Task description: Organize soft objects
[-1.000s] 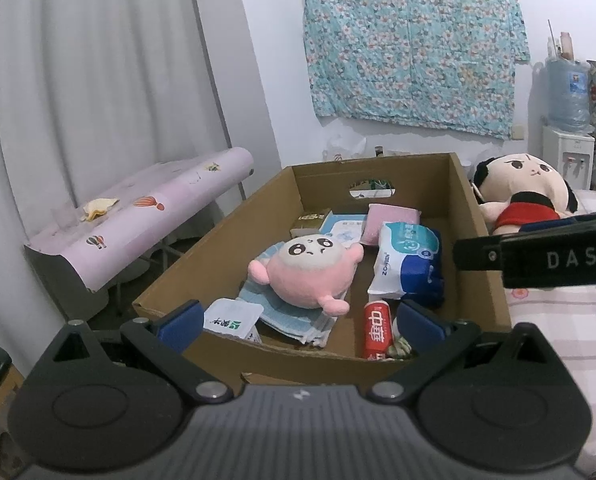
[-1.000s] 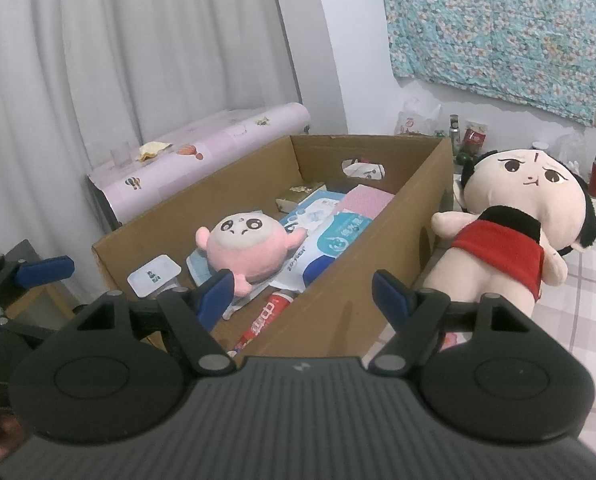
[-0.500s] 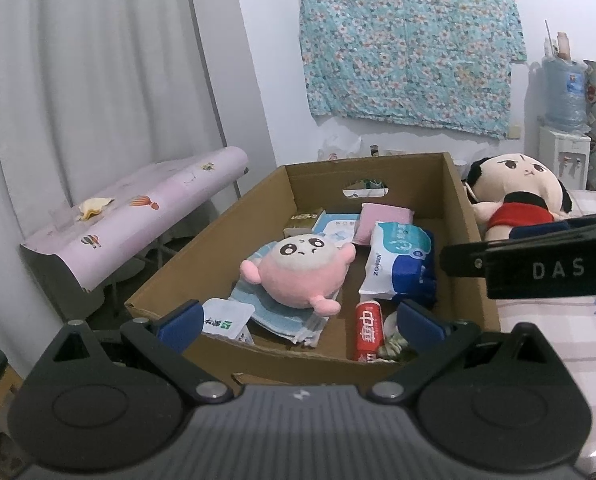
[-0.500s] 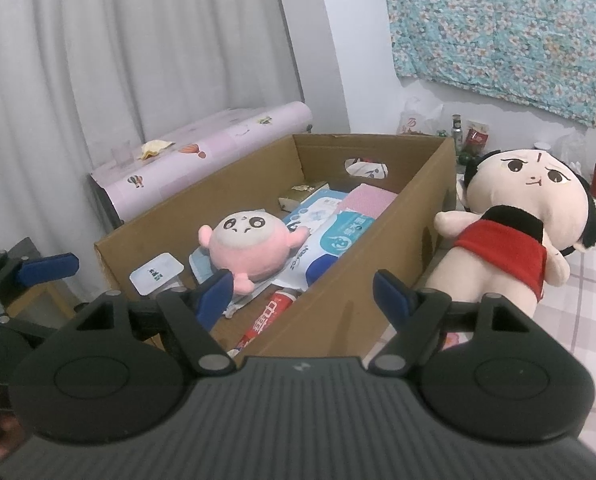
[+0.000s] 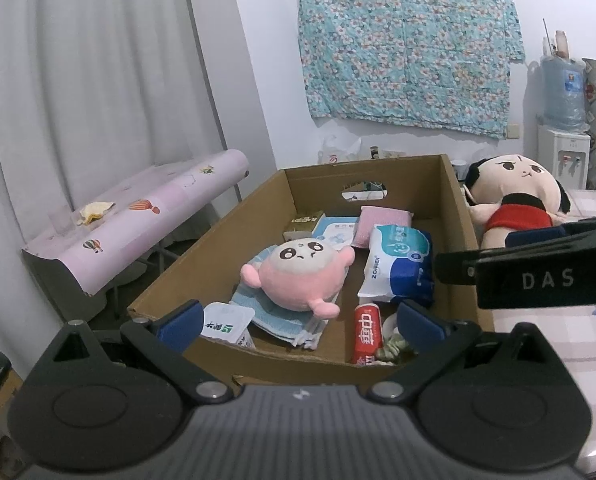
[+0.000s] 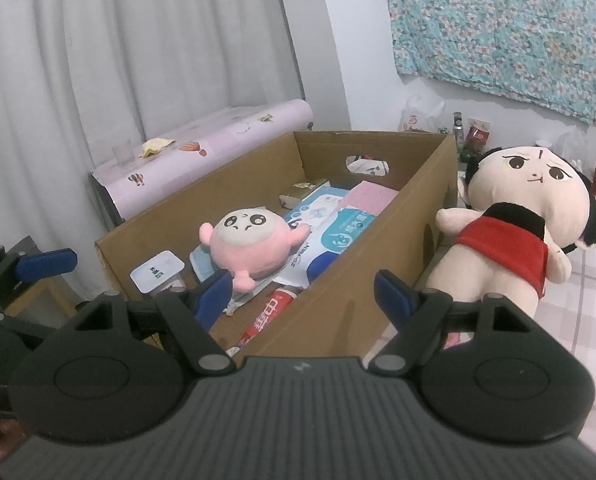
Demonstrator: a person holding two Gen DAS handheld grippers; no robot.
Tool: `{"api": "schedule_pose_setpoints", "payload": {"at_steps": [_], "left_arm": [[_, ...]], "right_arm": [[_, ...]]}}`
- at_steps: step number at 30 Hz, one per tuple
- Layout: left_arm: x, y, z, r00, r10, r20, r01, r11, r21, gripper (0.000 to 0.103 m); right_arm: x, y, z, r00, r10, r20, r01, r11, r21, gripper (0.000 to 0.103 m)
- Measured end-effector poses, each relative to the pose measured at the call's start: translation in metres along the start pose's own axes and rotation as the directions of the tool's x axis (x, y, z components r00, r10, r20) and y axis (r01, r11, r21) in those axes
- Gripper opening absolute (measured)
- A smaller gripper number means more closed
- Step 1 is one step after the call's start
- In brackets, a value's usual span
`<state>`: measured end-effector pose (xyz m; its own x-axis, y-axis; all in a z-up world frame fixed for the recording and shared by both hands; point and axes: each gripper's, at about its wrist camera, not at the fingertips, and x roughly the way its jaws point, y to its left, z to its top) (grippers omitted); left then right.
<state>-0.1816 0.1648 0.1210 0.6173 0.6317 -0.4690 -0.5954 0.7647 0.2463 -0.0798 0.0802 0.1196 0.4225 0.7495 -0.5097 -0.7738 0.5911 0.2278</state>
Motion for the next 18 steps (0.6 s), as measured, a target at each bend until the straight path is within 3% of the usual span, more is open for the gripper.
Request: {"api": "schedule_pose_setpoints", "payload": {"at_steps": [18], "left_arm": [[-0.0003,-0.0006,0.0004,1.0,0.0,-0.001,0.0,1.0,0.003,0.103]], "right_arm": [[0.0004,0.0005,-0.0022,1.0,0.004,-0.01,-0.004,1.0,-0.004,0.079]]}}
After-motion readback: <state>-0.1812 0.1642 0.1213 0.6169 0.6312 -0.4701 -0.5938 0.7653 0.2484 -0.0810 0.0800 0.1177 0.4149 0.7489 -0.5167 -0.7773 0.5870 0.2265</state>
